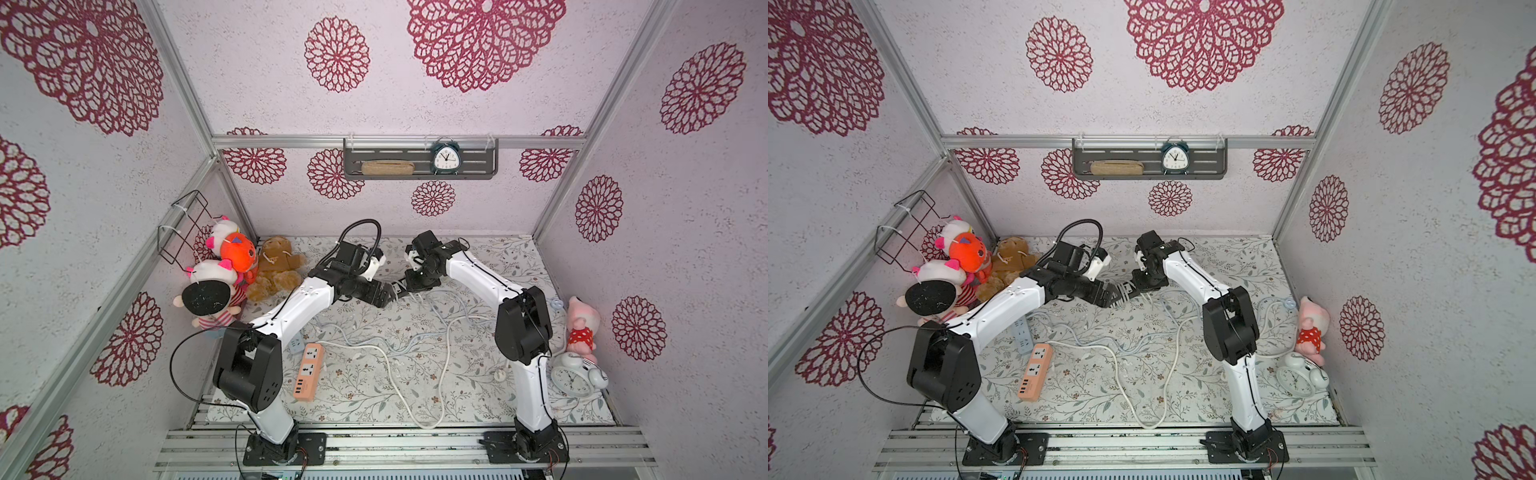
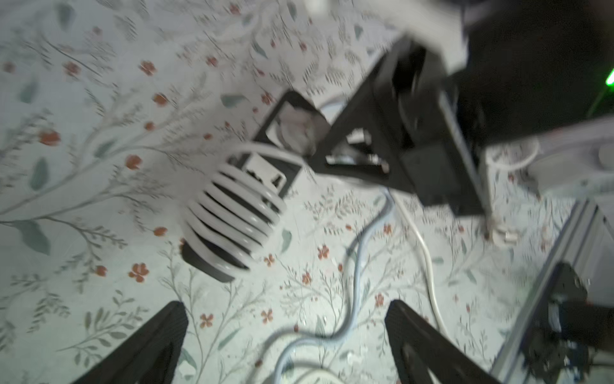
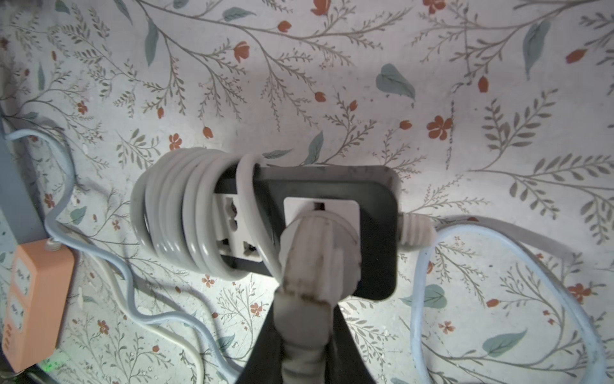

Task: Unwrap the cord wrapped around the power strip
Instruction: Pick up the power strip from the center of the board.

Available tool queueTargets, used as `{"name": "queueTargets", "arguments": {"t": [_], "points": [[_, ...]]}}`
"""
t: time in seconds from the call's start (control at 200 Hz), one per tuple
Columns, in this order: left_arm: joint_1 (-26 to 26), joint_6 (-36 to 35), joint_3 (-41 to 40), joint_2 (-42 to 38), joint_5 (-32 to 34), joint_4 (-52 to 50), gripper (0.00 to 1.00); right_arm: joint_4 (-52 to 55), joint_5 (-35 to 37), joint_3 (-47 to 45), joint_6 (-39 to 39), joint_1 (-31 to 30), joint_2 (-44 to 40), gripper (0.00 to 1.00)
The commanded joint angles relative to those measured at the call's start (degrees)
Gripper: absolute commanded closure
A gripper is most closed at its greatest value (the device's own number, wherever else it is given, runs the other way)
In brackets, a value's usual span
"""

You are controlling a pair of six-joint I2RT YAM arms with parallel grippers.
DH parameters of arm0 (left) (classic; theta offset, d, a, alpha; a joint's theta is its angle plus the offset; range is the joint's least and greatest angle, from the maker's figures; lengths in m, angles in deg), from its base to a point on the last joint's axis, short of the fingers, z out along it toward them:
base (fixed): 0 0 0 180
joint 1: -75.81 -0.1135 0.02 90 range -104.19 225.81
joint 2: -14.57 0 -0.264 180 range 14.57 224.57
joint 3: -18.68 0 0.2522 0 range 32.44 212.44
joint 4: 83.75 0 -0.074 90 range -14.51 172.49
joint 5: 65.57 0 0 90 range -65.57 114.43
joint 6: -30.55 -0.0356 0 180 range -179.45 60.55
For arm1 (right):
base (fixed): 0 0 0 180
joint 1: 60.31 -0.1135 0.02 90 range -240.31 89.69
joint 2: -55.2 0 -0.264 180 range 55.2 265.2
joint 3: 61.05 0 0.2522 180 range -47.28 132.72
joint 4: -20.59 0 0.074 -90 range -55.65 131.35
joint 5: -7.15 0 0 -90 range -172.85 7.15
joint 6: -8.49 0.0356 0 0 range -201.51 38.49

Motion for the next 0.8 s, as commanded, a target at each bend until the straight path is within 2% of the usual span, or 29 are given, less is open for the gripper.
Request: {"name": "queueTargets", "arguments": {"t": [0.0,0.17,0.285,0.38,0.795], "points": [[-0.47,-10.44,-0.45,1.31,-3.85,-2.78,0.03,0.92,-3.80,3.28,-2.37,0.95,-0.42,1.00],[0.44,-10.46,0.05,2.96,1.91,1.10,0.03,1.24,-9.67,3.57,-4.13,1.09,-1.18,1.00],[1.72,-10.74,-0.19,3.42,10.61,4.84,0.03,1.71,-11.98,3.30,-5.94,1.10,-2.41,1.00],[2.19,-10.82,-0.80,3.38,14.16,7.88,0.03,2.39,-12.33,3.30,-7.16,1.05,-3.26,1.00],[3.50,-10.98,0.15,7.63,13.41,6.04,0.03,0.60,-16.11,3.65,-8.12,1.06,-6.19,1.00]]}}
